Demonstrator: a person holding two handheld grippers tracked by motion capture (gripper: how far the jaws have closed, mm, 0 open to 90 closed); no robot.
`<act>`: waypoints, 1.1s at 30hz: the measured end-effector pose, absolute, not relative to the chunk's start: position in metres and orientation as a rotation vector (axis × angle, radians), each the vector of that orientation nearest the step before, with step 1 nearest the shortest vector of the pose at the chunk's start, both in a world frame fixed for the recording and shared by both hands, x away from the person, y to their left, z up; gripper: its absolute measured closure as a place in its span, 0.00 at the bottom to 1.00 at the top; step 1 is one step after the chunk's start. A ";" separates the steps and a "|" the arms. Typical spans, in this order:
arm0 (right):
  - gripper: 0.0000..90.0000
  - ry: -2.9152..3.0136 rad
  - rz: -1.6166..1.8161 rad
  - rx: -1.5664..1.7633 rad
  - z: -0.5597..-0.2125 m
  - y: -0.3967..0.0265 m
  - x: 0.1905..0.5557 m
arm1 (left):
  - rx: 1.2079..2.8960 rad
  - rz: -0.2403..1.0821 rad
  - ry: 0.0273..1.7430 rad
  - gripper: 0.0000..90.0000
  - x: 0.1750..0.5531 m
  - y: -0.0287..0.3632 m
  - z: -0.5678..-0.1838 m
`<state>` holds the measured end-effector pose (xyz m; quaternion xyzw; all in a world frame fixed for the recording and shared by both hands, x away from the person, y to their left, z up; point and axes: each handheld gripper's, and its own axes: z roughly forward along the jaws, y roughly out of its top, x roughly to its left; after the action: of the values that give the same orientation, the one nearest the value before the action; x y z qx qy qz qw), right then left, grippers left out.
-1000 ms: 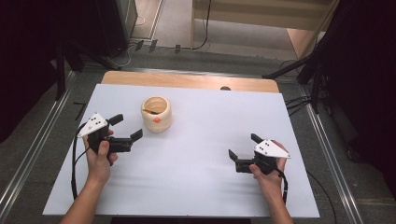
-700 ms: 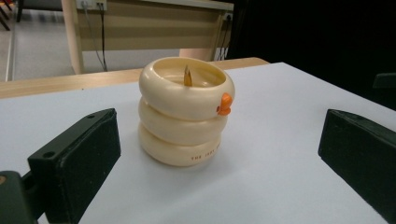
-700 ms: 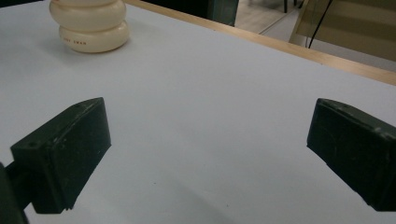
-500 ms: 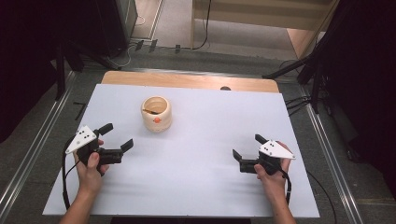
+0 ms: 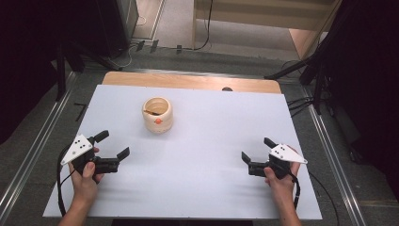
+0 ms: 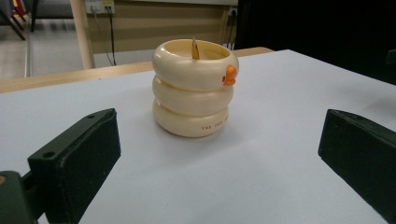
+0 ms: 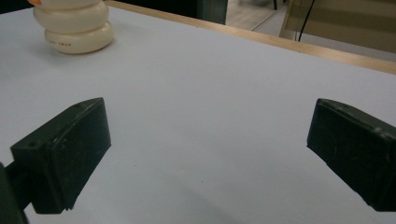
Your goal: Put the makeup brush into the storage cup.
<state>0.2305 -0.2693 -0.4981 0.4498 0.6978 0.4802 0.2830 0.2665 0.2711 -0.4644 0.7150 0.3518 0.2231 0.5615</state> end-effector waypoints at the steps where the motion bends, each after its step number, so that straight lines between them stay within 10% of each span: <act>1: 0.00 1.868 1.286 1.204 -0.498 -0.269 0.231 | 1.683 0.525 0.826 0.00 0.265 0.271 -0.464; 33: 0.00 1.811 1.281 1.256 -0.503 -0.305 0.201 | 1.696 0.546 0.856 0.00 0.243 0.293 -0.475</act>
<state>0.2015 -0.3048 -0.5030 0.4712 0.6796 0.4805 0.2918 0.2428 0.2928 -0.4750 0.7165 0.3615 0.2307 0.5503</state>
